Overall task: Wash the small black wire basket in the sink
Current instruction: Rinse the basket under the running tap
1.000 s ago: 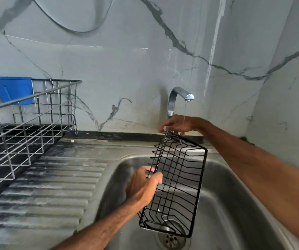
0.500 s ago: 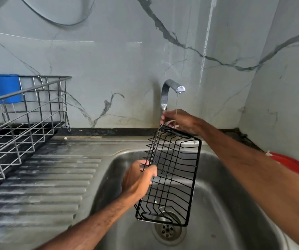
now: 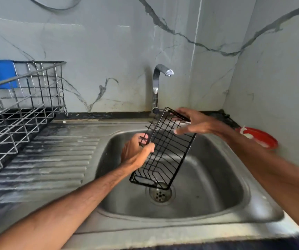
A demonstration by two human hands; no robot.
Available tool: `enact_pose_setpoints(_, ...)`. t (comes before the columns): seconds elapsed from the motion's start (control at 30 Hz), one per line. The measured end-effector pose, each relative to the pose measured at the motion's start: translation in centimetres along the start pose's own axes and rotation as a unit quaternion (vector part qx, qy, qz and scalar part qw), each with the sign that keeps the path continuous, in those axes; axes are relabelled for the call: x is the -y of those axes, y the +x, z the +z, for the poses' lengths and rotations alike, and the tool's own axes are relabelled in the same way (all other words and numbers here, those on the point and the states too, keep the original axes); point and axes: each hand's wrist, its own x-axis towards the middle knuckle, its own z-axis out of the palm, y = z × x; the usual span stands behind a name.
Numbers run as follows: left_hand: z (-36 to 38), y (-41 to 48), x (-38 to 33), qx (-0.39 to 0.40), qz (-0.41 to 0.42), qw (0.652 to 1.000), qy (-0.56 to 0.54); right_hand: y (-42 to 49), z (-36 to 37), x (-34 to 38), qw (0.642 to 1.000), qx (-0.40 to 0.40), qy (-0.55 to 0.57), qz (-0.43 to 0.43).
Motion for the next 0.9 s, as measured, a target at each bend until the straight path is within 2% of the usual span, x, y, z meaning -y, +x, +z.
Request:
enact_pose_setpoints(0.13, -1.7, -1.7, -1.5, 0.027, 0.081, 0.994, 0.074, -0.9, 1.8, 0.4, 0.986, -0.164, 0.016, -0.033)
enact_pose_setpoints(0.23, -2.6, -2.1, -1.7, 0.048, 0.120, 0.977, 0.167, -2.1, 2.8, 0.9, 0.972, -0.228, 0.001, -0.061)
enact_pose_setpoints(0.37, -1.0, -0.7, -0.1, 0.103, 0.110, 0.973, 0.176, -3.2, 5.1, 1.1, 0.956, -0.264, -0.084, -0.098)
enact_pose_setpoints(0.47, 0.4, 0.4, 1.0, 0.113, 0.117, 0.961, 0.222, -3.9, 6.6, 1.0, 0.937, -0.298, -0.155, -0.100)
enact_pose_setpoints(0.77, 1.3, 2.1, 2.8, 0.075, 0.189, 0.943, 0.265, -4.7, 7.6, 1.3, 0.925, -0.304, -0.213, -0.078)
enact_pose_setpoints(0.9, 1.7, 2.6, 3.8, 0.107, 0.187, 0.934, 0.284, -4.6, 8.0, 1.1, 0.930, -0.285, -0.223, -0.062)
